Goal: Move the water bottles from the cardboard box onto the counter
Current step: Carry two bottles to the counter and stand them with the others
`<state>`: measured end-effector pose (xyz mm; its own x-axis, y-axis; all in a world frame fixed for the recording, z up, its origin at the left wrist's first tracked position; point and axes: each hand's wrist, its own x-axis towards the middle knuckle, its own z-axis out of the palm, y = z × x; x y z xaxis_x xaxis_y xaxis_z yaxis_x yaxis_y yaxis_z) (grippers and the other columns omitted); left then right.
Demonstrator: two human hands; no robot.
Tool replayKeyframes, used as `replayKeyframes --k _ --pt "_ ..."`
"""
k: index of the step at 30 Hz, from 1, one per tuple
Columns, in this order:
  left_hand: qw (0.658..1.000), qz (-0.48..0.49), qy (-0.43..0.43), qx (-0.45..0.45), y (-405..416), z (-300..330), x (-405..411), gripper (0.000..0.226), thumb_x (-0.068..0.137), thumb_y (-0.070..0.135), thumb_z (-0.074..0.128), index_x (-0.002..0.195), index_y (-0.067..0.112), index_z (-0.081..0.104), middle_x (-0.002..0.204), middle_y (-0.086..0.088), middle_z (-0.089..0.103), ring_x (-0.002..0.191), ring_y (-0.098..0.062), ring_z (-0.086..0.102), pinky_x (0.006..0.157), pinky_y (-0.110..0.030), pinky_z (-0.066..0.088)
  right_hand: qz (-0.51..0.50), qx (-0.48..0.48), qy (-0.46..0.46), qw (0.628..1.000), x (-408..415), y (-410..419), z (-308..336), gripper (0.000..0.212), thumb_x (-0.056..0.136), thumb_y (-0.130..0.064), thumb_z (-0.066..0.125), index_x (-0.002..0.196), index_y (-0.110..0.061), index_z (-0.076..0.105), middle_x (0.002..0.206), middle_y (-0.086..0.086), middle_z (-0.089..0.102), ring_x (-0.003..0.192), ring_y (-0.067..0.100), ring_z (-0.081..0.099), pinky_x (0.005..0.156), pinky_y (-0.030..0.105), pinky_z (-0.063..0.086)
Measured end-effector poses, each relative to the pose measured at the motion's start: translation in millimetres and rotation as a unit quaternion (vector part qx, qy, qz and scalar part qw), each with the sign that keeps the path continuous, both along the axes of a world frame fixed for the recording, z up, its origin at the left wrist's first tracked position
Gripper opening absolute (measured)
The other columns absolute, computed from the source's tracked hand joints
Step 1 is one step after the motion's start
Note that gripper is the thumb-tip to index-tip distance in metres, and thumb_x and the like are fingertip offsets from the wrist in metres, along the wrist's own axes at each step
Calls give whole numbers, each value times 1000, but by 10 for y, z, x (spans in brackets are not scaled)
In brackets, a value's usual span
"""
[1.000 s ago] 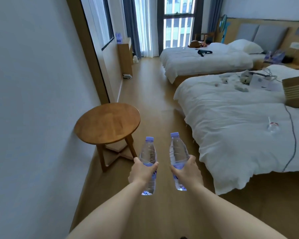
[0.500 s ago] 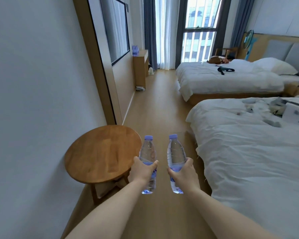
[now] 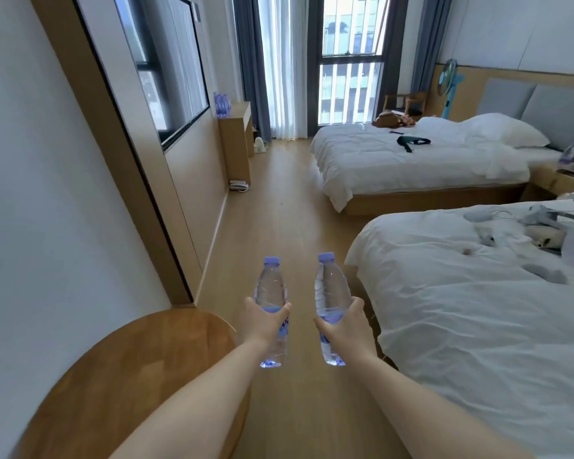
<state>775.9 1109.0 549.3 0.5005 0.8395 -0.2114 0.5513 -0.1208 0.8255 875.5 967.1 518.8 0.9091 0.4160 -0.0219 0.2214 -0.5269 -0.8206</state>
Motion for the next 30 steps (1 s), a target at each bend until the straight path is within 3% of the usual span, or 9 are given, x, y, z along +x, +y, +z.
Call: replayKeyframes --k 7,10,12,15,19,22,30 --pt "998 -11 -48 -34 679 -182 1419 50 75 34 81 101 14 43 92 -2 56 77 -16 56 65 -25 43 -8 3 15 1000 1353 781 -153 73 67 -58 79 112 -22 35 106 -3 55 87 14 63 73 35 59" --pt "998 2 -45 -35 963 -232 2075 51 75 36 80 102 14 43 88 2 54 78 -18 57 70 -28 44 -3 16 10 1000 2043 1124 -176 70 66 -60 79 107 -24 34 102 -4 55 81 10 61 64 26 57" --pt "998 15 -41 -42 1174 -223 2518 51 75 36 80 103 14 43 86 4 54 78 -18 57 72 -28 44 11 19 7 1000 2513 1354 -121 69 66 -59 78 105 -26 32 100 -5 55 75 4 57 55 13 45" --pt "996 30 -69 -51 1496 -131 3122 49 75 31 80 101 14 42 87 4 55 75 -11 56 68 -27 44 28 10 -15 999 3191 1710 15 66 68 -57 78 105 -28 32 98 -8 52 72 -2 52 50 9 36" --pt "995 47 -81 -44 1937 -33 3791 55 75 28 81 109 10 42 102 -5 58 91 -22 59 80 -31 45 36 7 -9 999 3931 2202 191 66 68 -56 79 103 -25 32 98 -4 53 74 6 55 58 20 46" --pt "995 64 -72 -24 2317 -39 4263 56 75 33 80 110 11 42 105 -6 59 93 -24 59 80 -31 45 38 -9 -14 999 4397 2574 177 64 69 -57 77 103 -23 33 98 -4 52 81 12 59 72 33 56" --pt "996 74 -38 -9 3713 -285 5609 61 71 46 78 109 14 43 103 -4 62 90 -26 62 84 -38 51 48 -26 -10 998 5701 3897 -71 68 69 -59 75 107 -20 35 104 -1 54 85 18 60 71 33 52"
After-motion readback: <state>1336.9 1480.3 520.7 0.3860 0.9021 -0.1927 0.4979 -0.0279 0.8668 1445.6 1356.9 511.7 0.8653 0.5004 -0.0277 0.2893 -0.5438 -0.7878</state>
